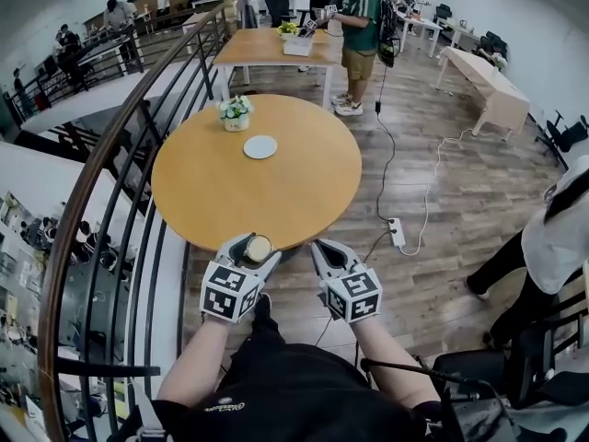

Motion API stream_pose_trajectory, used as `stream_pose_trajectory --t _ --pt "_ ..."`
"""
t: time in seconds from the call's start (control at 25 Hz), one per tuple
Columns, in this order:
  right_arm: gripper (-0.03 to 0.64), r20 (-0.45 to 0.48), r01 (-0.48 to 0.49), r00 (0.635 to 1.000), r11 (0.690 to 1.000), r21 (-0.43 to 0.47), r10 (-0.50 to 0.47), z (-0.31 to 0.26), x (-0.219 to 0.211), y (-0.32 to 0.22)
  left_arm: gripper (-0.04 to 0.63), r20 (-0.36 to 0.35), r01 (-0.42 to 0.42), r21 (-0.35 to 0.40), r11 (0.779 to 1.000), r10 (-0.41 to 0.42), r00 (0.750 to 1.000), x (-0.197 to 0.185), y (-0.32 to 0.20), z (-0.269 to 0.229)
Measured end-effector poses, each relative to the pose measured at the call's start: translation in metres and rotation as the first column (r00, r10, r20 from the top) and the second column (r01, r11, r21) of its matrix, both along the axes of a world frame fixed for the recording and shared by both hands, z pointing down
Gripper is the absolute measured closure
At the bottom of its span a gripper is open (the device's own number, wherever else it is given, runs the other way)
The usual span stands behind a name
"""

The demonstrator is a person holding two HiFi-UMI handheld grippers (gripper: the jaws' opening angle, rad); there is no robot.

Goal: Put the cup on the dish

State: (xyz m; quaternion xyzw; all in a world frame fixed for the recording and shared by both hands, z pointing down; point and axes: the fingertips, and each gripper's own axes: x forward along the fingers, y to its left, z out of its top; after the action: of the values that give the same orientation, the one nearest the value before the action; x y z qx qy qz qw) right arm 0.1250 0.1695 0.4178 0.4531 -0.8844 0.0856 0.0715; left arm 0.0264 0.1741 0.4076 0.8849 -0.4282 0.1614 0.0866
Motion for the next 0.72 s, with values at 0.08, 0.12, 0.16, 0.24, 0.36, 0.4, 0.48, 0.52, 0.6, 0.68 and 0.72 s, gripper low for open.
stream_pose_trajectory --t 0.08,0.12,0.16,0.24,0.36,0.4,0.48,0.52,0.6,0.68,0.72 --pt "0.614 -0.007 0.008 1.000 1.000 -0.003 -0.008 0.000 -0.006 -0.009 0.322 -0.001 0.003 -0.004 1.000 -0.003 1.000 -0.004 -0.009 0.001" --pt "0.614 -0.009 0.007 1.000 1.000 -0.005 -0.007 0.000 -0.007 -0.015 0.322 -0.002 0.002 -0.005 1.000 -0.002 1.000 -0.005 -0.015 0.001" --pt "0.614 -0.010 0.005 1.000 1.000 -0.008 -0.005 0.001 -0.008 -0.021 0.322 -0.005 0.001 -0.005 1.000 -0.001 1.000 -0.006 -0.020 0.000" --pt "0.614 -0.011 0.003 1.000 1.000 -0.015 -0.003 0.003 -0.010 -0.033 0.322 -0.013 -0.001 -0.008 1.000 0.001 1.000 -0.008 -0.032 0.000" --pt "0.614 -0.020 0.007 1.000 1.000 -0.024 -0.008 0.006 -0.015 -0.052 0.322 -0.019 0.000 -0.008 1.000 0.000 1.000 -0.012 -0.053 0.001" --pt "0.614 -0.023 0.005 1.000 1.000 -0.025 -0.006 0.006 -0.017 -0.060 0.322 -0.019 -0.004 -0.007 1.000 0.004 1.000 -0.013 -0.061 0.001" --pt "0.614 -0.030 -0.004 1.000 1.000 -0.024 0.003 0.004 -0.022 -0.077 0.322 -0.021 -0.021 -0.006 1.000 0.020 1.000 -0.013 -0.079 -0.001" --pt "0.614 -0.037 -0.007 0.999 1.000 -0.021 0.007 0.002 -0.026 -0.085 0.322 -0.020 -0.031 -0.003 1.000 0.031 0.999 -0.014 -0.088 -0.003" --pt "0.614 -0.054 -0.012 0.998 1.000 -0.015 0.012 -0.002 -0.036 -0.103 0.322 -0.021 -0.049 0.007 0.999 0.049 0.999 -0.017 -0.105 -0.008" --pt "0.614 -0.055 -0.020 0.998 1.000 -0.014 0.019 -0.004 -0.045 -0.124 0.322 -0.023 -0.064 0.008 0.998 0.064 0.998 -0.025 -0.125 -0.008" --pt "0.614 -0.055 -0.026 0.998 1.000 -0.016 0.025 -0.003 -0.050 -0.136 0.322 -0.023 -0.068 0.006 0.998 0.068 0.997 -0.030 -0.137 -0.006"
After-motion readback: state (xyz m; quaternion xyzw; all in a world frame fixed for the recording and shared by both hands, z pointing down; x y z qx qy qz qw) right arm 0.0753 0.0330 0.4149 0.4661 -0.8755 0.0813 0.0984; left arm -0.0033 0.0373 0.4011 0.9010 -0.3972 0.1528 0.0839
